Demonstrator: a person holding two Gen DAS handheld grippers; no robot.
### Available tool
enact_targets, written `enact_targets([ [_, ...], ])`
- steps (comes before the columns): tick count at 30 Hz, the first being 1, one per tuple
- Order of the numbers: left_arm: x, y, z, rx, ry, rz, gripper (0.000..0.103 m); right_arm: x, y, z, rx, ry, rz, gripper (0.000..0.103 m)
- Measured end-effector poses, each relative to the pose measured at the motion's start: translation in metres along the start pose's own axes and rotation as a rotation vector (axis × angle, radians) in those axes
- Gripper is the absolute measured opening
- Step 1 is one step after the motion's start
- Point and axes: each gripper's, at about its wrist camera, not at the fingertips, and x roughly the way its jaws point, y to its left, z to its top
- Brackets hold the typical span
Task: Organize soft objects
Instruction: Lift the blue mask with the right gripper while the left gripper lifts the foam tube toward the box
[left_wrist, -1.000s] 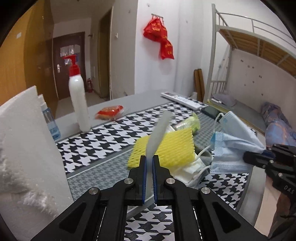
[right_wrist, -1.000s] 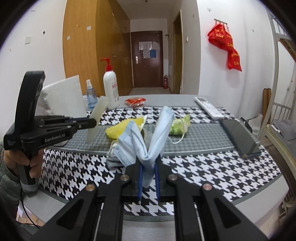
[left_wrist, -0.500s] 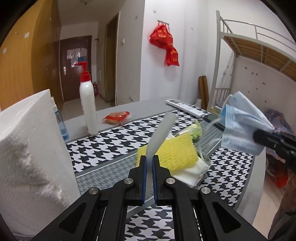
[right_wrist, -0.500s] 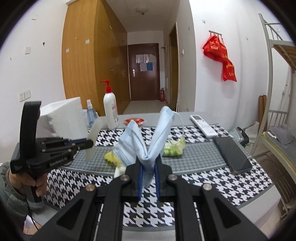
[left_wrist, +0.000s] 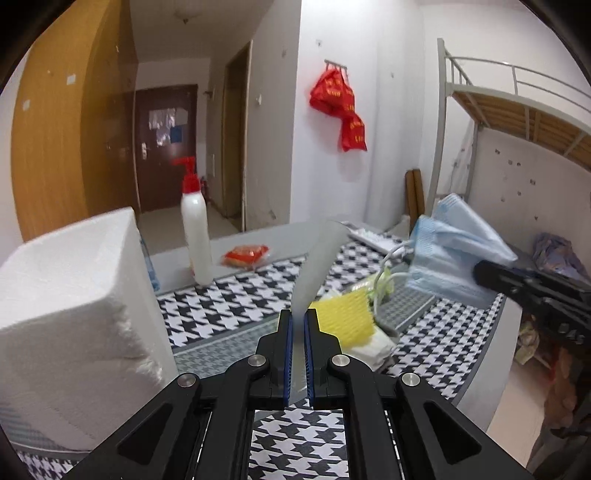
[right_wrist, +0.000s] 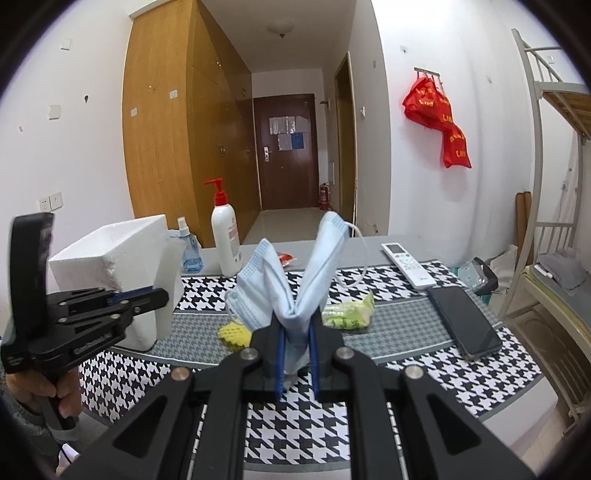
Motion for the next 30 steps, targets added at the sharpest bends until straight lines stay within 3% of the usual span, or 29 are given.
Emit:
enact_targets([
  [9, -0.032, -0.008, 0.016, -0.005, -0.071, 0.035, 0.006, 0.000, 0.004, 0.016, -0.024, -0.036, 0.059, 0.014],
  [20, -0.039, 0.007, 0.026, -0.006, -0.105, 0.053, 0.006, 0.008, 0.020, 0.028, -0.030, -0.085, 0.076, 0.014],
  [30, -0.049, 0.024, 0.038, -0.035, -0.141, 0.150, 0.006, 0.013, 0.029, 0.048, -0.056, -0.114, 0.092, 0.014],
])
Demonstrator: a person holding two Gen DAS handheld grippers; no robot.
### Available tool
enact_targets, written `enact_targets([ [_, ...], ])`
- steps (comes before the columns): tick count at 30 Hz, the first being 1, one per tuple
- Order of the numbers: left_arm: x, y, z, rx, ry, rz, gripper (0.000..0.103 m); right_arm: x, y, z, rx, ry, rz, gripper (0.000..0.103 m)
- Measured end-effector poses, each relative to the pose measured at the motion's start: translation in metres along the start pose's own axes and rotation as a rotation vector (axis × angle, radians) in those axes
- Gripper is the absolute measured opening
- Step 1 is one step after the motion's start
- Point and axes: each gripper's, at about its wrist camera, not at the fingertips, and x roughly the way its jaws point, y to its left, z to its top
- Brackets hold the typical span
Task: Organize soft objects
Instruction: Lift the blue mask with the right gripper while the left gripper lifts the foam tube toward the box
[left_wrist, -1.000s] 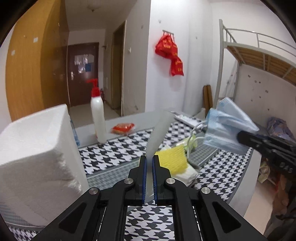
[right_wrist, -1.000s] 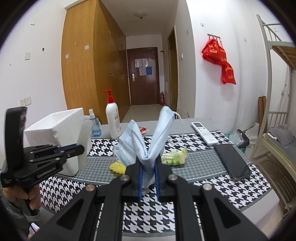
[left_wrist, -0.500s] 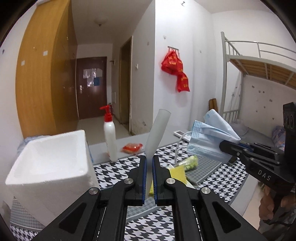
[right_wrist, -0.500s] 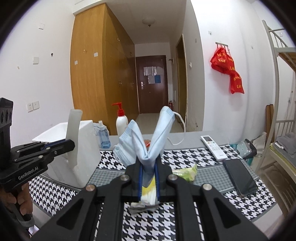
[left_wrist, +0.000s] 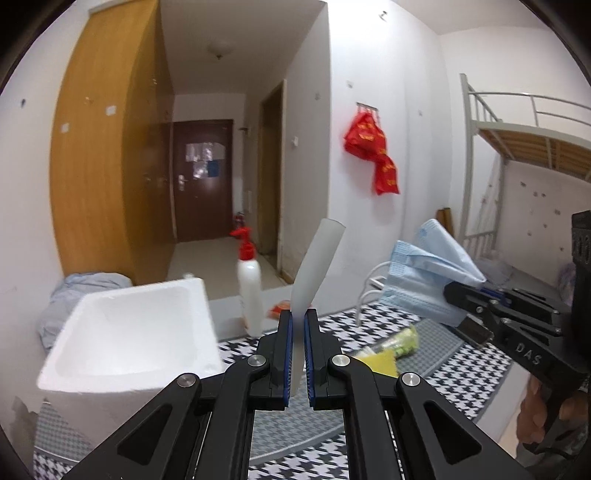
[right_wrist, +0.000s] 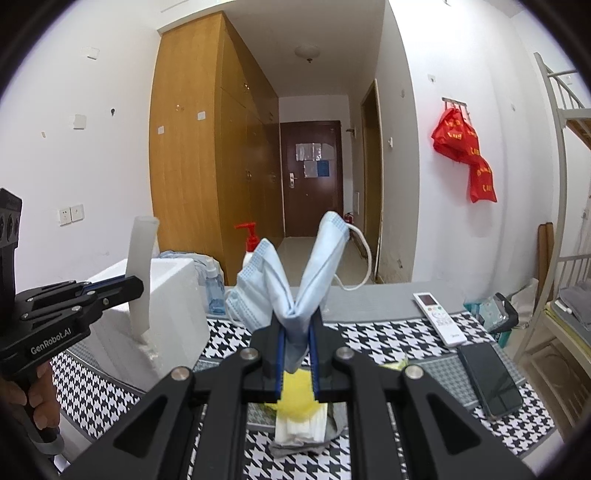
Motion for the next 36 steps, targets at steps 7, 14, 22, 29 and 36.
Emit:
enact_targets([
  [7, -0.012, 0.018, 0.006, -0.019, -0.029, 0.061, 0.006, 0.004, 0.011, 0.012, -0.021, -0.028, 0.036, 0.014],
  [14, -0.020, 0.031, 0.013, -0.031, -0.056, 0.111, 0.006, 0.012, 0.025, 0.018, -0.036, -0.038, 0.077, 0.014],
  [22, -0.028, 0.049, 0.017, -0.045, -0.074, 0.153, 0.006, 0.017, 0.039, 0.027, -0.052, -0.050, 0.114, 0.014],
  [29, -0.034, 0.064, 0.020, -0.063, -0.087, 0.180, 0.006, 0.021, 0.052, 0.031, -0.072, -0.056, 0.142, 0.014],
  [36, -0.038, 0.080, 0.018, -0.074, -0.075, 0.226, 0.007, 0.030, 0.068, 0.035, -0.098, -0.048, 0.176, 0.014],
])
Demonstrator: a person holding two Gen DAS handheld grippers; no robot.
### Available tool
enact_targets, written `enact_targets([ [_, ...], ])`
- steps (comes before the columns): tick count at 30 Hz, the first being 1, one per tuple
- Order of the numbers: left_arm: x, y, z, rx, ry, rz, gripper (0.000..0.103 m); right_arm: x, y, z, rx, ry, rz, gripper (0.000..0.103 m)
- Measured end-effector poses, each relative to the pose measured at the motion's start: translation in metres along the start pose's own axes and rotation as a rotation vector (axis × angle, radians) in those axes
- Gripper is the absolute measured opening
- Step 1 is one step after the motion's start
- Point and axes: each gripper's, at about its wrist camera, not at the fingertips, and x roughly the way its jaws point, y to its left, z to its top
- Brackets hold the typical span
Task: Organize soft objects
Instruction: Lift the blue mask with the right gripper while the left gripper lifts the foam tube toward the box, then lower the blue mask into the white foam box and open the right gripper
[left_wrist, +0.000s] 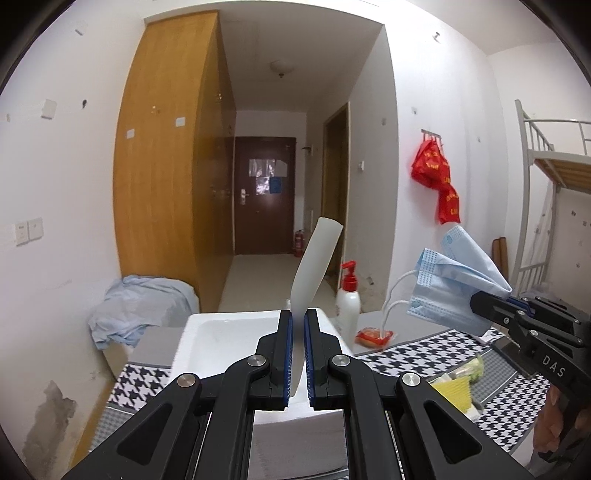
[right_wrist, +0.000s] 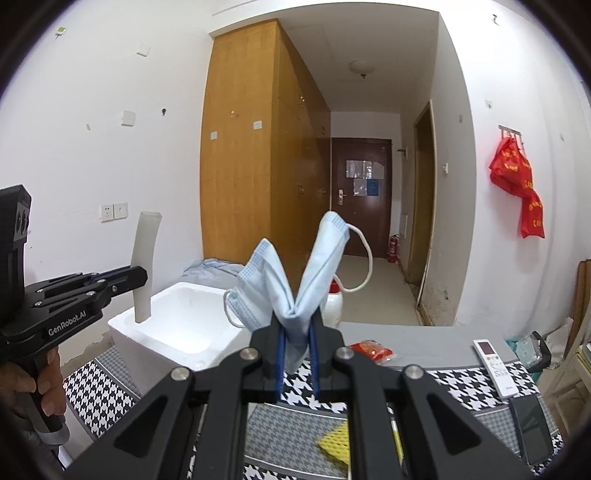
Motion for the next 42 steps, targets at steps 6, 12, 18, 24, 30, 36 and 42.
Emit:
enact_targets([
  [6, -0.005, 0.012, 0.002, -0.006, -0.002, 0.053, 0.007, 0.010, 0.014, 0.004, -0.021, 0.010, 0.045, 0.014],
  [12, -0.010, 0.028, -0.001, -0.022, -0.006, 0.105, 0.007, 0.020, 0.026, 0.008, -0.031, 0.017, 0.087, 0.014],
  [18, -0.014, 0.038, -0.003, -0.029, -0.012, 0.152, 0.007, 0.029, 0.039, 0.012, -0.047, 0.040, 0.114, 0.014],
  [24, -0.015, 0.048, -0.006, -0.039, -0.008, 0.169, 0.007, 0.042, 0.053, 0.014, -0.063, 0.076, 0.144, 0.014],
  [30, -0.016, 0.055, -0.009, -0.046, -0.003, 0.172, 0.007, 0.055, 0.061, 0.017, -0.072, 0.106, 0.168, 0.014],
  [36, -0.013, 0.061, -0.010, -0.053, 0.004, 0.180, 0.007, 0.067, 0.070, 0.016, -0.082, 0.137, 0.187, 0.014],
  [42, -0.011, 0.065, -0.011, -0.058, 0.012, 0.187, 0.007, 0.074, 0.077, 0.015, -0.098, 0.158, 0.191, 0.014],
])
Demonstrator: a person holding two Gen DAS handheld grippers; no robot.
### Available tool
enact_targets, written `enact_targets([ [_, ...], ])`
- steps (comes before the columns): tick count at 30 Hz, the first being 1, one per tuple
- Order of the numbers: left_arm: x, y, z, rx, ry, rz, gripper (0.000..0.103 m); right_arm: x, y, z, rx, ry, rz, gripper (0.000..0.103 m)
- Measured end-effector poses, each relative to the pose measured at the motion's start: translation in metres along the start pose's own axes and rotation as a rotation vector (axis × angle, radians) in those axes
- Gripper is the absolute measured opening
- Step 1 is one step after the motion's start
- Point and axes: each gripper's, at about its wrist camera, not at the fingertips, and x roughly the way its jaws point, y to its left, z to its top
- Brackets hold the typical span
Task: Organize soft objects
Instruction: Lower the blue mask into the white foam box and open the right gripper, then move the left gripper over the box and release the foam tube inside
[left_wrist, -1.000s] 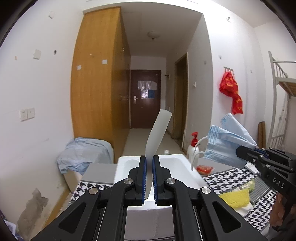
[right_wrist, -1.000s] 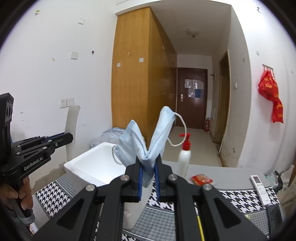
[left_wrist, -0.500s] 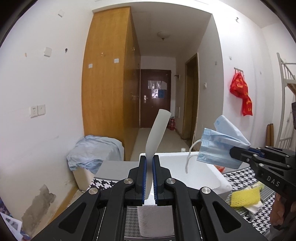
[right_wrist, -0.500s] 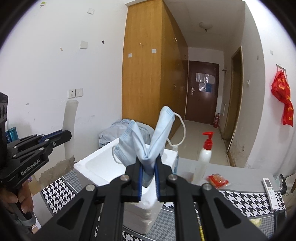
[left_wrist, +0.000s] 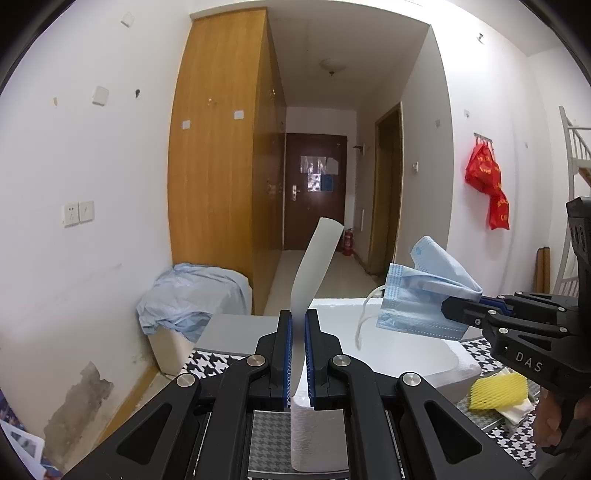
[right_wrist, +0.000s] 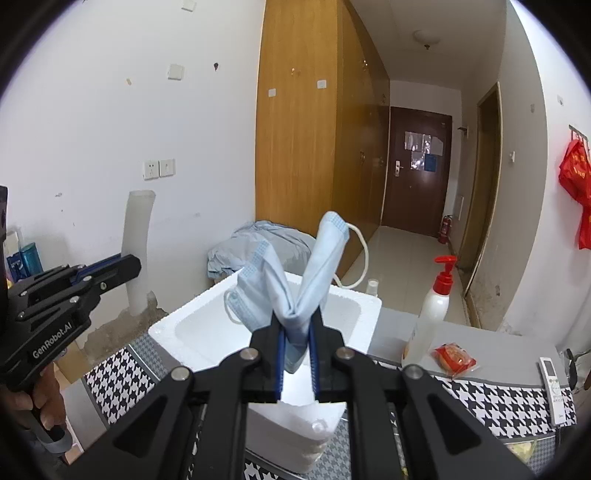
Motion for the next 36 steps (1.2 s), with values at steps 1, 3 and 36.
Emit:
enact_targets([
  [1, 0.001, 0.001, 0.000, -0.003, 0.002, 0.002, 0.007, 0.002, 0.001, 0.000, 0.000, 0.006, 0.004, 0.014],
  [3, 0.001, 0.003, -0.001, -0.004, 0.005, 0.005, 0.007, 0.006, 0.001, 0.000, 0.001, 0.017, 0.011, 0.014],
  [36, 0.012, 0.001, 0.000, -0.016, 0.024, -0.030, 0.007, 0.011, 0.003, -0.005, -0.016, 0.020, 0.059, 0.078],
])
